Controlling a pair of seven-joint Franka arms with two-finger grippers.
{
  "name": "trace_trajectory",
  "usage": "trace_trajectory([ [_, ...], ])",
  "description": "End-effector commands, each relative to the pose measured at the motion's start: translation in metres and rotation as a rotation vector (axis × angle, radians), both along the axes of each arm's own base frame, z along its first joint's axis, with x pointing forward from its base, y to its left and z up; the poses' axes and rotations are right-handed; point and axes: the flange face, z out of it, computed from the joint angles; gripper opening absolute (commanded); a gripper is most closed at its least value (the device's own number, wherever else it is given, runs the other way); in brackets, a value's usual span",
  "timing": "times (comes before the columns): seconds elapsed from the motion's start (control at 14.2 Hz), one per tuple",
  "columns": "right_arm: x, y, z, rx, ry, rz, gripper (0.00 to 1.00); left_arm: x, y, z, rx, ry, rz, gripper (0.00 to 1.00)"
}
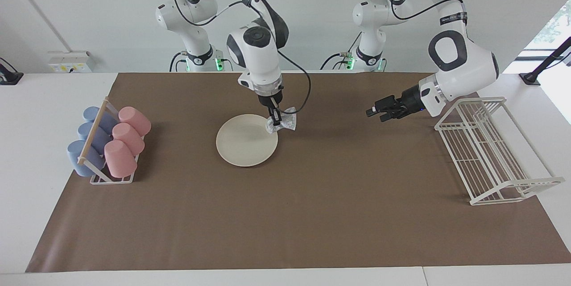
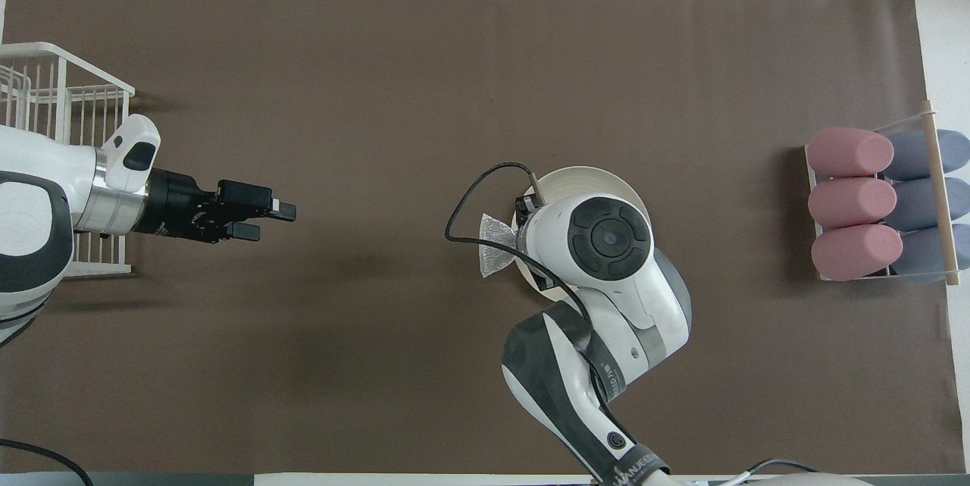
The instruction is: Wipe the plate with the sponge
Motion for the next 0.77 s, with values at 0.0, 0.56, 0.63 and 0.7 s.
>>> trace_trajectory([
  [0.0, 0.007, 0.033, 0.034, 0.008, 0.015, -0.042, 0.0, -0.003, -0.006, 0.016, -0.145, 0.034, 0.017, 1.0],
  [0.56, -0.031, 0.091, 0.072, -0.058, -0.031, -0.069, 0.0, -0.037, -0.073, 0.011, -0.35, -0.042, -0.188, 1.0],
  [0.63, -0.031, 0.09, 0.071, -0.06, -0.031, -0.069, 0.0, -0.043, -0.081, 0.007, -0.357, -0.059, -0.219, 1.0],
  [0.7, -0.031, 0.09, 0.071, -0.059, -0.03, -0.069, 0.0, -0.048, -0.082, 0.003, -0.366, -0.061, -0.239, 1.0],
])
